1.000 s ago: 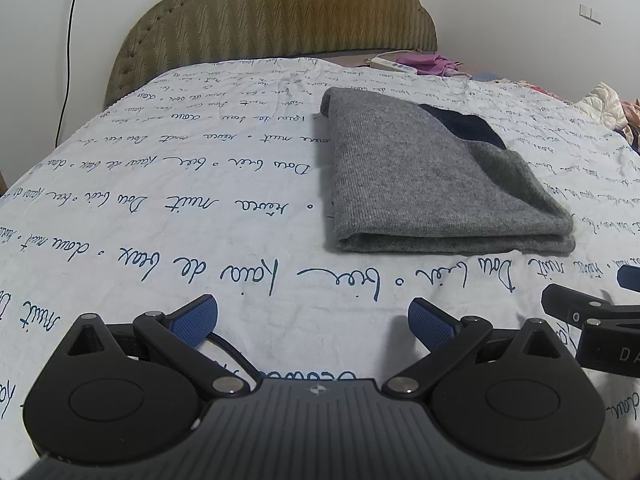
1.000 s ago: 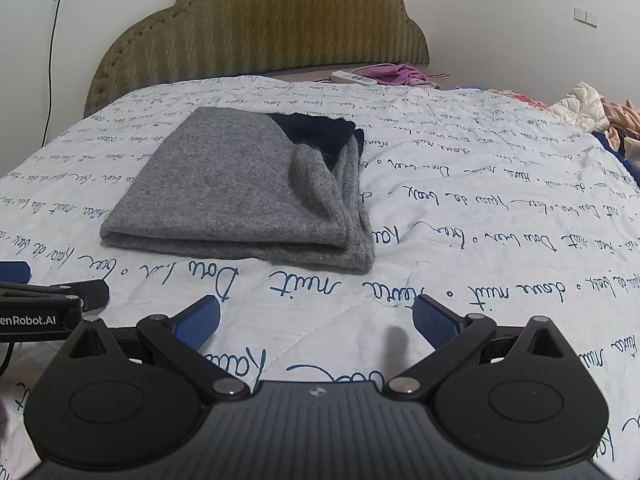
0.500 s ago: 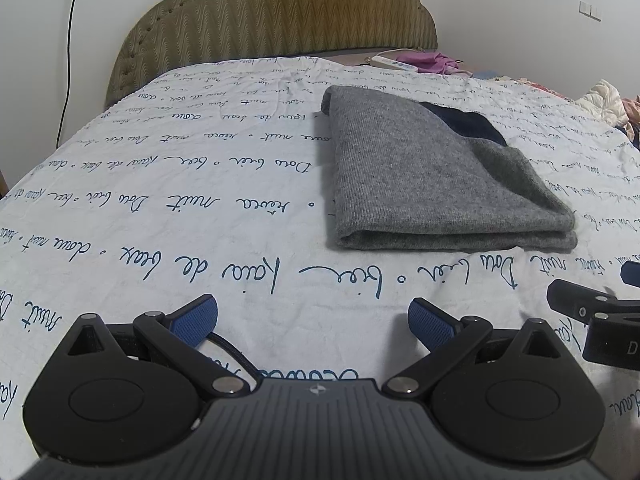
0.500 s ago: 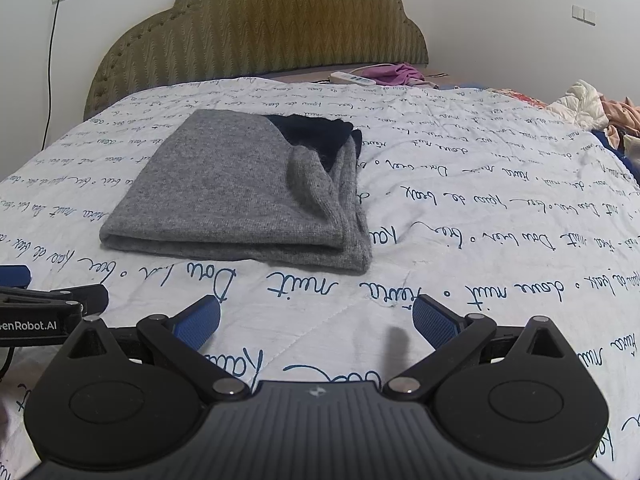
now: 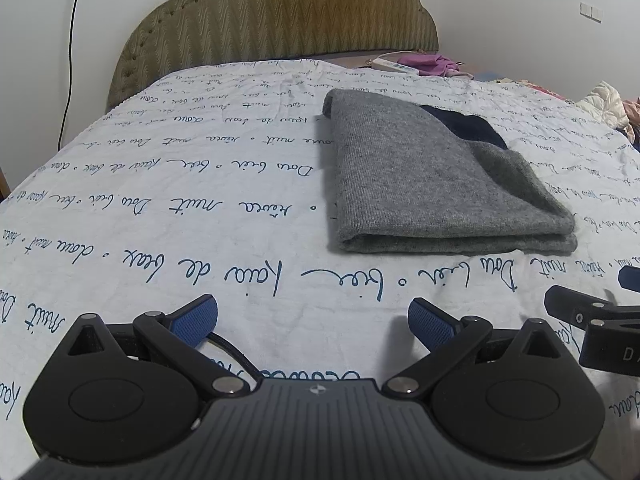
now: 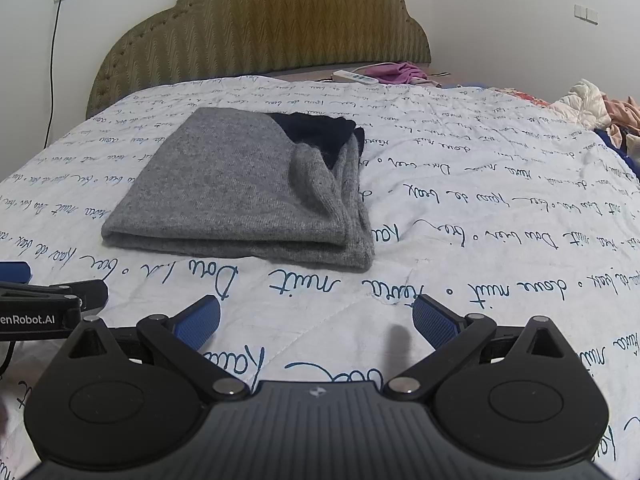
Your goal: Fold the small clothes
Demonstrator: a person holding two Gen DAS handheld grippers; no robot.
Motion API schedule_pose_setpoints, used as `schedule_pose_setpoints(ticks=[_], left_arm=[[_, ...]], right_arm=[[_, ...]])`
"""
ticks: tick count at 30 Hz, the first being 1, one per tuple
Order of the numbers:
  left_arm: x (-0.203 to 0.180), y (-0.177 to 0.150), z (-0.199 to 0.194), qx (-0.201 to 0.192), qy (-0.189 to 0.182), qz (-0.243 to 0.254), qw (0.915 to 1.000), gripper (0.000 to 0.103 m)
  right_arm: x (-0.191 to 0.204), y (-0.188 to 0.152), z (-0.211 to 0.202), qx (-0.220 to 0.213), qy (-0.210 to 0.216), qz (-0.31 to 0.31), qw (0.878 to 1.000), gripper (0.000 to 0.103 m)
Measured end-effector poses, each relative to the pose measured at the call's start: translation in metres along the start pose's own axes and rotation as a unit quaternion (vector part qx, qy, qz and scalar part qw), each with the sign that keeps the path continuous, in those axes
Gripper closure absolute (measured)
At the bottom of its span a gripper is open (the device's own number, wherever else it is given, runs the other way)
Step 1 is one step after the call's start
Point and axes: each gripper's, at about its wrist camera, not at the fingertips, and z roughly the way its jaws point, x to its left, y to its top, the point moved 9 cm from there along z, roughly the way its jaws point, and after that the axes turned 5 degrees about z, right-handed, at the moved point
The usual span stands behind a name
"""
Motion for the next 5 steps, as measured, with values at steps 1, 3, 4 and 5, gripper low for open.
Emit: schedule_pose_setpoints(ticks=[1, 3, 4, 5], left_arm=[[-0.0003, 0.0002, 0.0002, 0.0, 0.002, 0.002, 1.0, 0.0], [-0.0007, 0.0004, 0.0001, -0.002, 0.006, 0.005, 1.0, 0.0], [-0.0008, 0.0004, 0.0004, -0.002, 0.006, 0.007, 1.0, 0.0], [-0.001, 0.0006, 0.0007, -0.001, 0.005, 0.007, 1.0, 0.0]], right_arm=[[0.0001, -0.0001, 0.0, 0.0, 0.0, 0.0, 1.0, 0.0], [0.0002, -0.0003, 0.0, 0.0, 0.0, 0.0, 1.0, 0.0], [0.0001, -0.0004, -0.0001, 0.0, 0.001, 0.001, 1.0, 0.0], [0.0, -0.0003, 0.0, 0.0, 0.001, 0.001, 1.0, 0.0]])
